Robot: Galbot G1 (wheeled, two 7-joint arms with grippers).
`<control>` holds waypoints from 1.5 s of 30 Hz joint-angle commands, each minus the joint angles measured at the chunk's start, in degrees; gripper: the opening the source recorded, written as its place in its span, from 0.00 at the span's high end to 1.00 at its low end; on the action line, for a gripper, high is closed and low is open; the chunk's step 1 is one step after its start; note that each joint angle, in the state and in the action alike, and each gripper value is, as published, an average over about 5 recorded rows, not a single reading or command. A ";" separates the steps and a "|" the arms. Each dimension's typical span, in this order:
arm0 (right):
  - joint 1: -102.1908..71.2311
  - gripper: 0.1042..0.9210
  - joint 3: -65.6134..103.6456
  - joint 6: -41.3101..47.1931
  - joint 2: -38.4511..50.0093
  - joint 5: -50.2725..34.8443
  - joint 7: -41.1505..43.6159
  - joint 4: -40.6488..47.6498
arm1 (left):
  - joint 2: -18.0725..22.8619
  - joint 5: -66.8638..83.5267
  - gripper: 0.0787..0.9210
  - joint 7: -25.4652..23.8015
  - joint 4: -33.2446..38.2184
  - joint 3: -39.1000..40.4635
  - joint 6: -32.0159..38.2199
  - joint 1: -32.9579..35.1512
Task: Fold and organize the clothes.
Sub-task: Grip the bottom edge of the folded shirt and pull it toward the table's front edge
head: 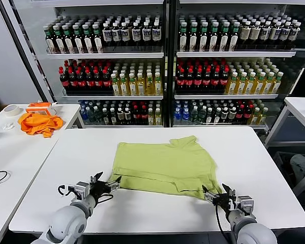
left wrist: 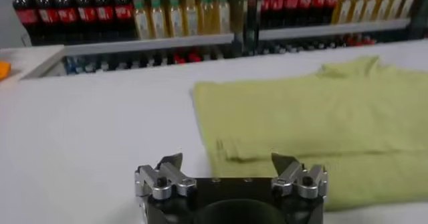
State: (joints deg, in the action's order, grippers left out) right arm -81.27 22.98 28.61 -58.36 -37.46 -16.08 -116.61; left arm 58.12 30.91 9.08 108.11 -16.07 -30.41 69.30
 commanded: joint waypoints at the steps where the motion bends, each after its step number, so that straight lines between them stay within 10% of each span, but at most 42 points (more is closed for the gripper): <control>1: -1.28 0.35 0.06 -0.59 -0.04 0.87 -0.09 0.90 | 0.37 -1.65 0.18 1.09 0.43 0.16 -2.71 2.01; 19: -1.80 0.96 0.01 -3.51 -0.04 -0.32 1.03 0.59 | 0.86 -4.62 0.79 0.32 0.75 1.22 -2.68 2.51; 26: -8.51 0.99 1.07 -3.21 1.79 0.13 1.12 -7.12 | -1.69 -6.03 0.99 -0.46 7.70 -1.96 -2.67 9.76; 45: -17.03 0.98 0.54 -3.45 1.13 7.12 0.99 -13.36 | -5.74 -6.78 0.99 2.01 17.52 -9.63 -2.77 23.61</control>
State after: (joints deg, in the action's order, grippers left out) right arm -95.95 23.54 25.35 -57.31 -32.17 -15.10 -127.93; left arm 53.50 24.82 9.72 121.10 -22.95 -33.19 86.55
